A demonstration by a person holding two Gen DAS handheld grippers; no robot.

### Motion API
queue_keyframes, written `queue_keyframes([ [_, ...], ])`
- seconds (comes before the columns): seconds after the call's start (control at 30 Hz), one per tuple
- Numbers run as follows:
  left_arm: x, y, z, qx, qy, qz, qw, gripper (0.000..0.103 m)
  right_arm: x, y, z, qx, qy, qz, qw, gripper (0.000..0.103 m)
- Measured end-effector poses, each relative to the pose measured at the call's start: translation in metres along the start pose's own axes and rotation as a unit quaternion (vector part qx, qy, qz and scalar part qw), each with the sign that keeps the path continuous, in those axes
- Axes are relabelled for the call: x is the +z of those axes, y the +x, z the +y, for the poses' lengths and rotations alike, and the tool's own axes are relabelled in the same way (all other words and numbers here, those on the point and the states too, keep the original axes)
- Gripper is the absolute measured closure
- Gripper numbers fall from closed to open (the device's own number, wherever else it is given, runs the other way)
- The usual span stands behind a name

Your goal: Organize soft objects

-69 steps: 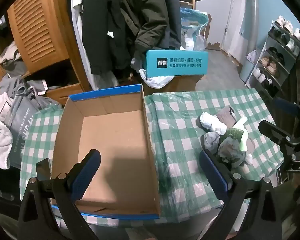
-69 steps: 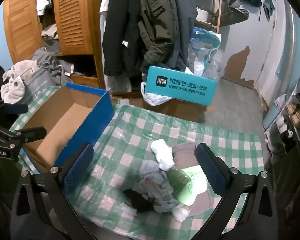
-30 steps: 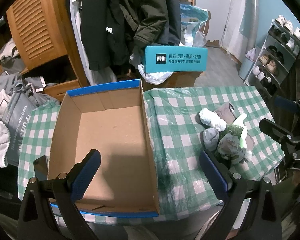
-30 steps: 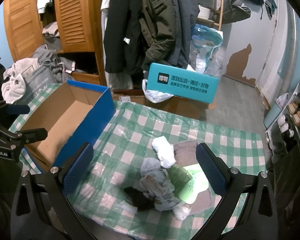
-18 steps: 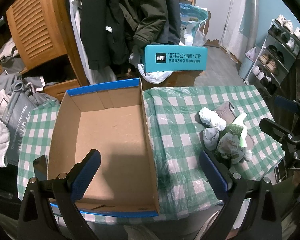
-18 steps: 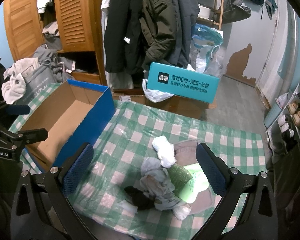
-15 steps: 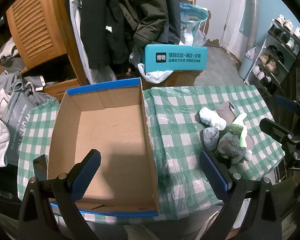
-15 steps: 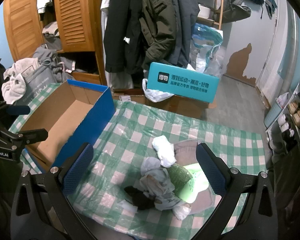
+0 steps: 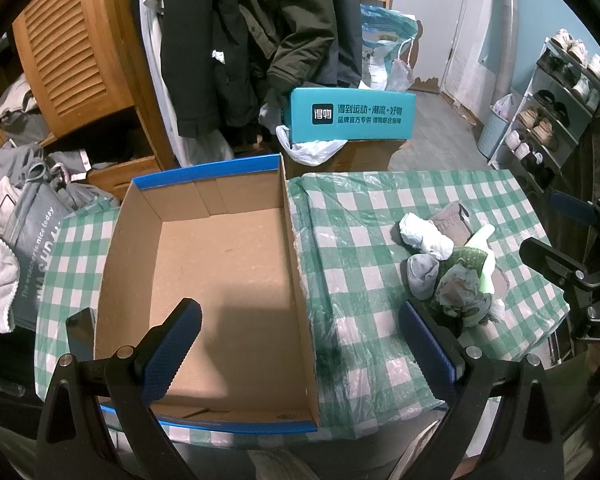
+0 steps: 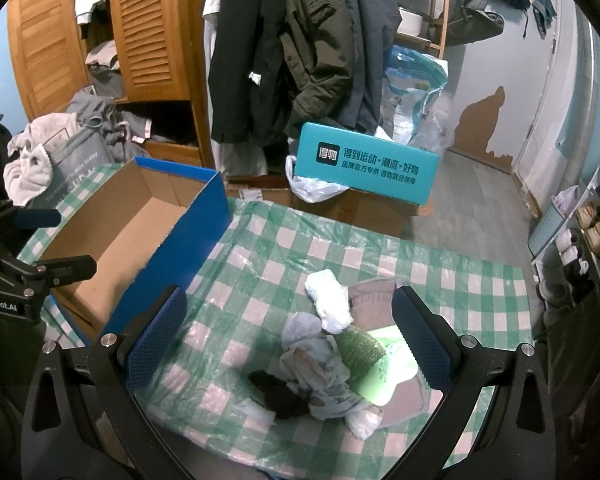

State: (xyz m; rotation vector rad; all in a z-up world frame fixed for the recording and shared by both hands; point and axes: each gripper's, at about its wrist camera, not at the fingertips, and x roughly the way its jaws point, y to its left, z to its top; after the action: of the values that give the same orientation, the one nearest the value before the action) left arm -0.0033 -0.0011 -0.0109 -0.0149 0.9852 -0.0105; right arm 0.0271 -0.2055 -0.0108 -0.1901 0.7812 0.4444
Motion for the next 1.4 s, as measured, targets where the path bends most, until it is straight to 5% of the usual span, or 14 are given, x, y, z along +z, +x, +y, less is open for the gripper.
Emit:
queue_keyframes([
  [0.8, -0.004, 0.003, -0.001, 0.002, 0.002, 0.002, 1.0, 0.003, -0.001, 0.002, 0.0, 0.0, -0.001, 0.003, 1.0, 0.002],
  [1.4, -0.009, 0.04, -0.021, -0.002, 0.019, 0.058, 0.9982, 0.003, -0.022, 0.012, -0.02, -0.019, -0.006, 0.036, 0.999, 0.002],
])
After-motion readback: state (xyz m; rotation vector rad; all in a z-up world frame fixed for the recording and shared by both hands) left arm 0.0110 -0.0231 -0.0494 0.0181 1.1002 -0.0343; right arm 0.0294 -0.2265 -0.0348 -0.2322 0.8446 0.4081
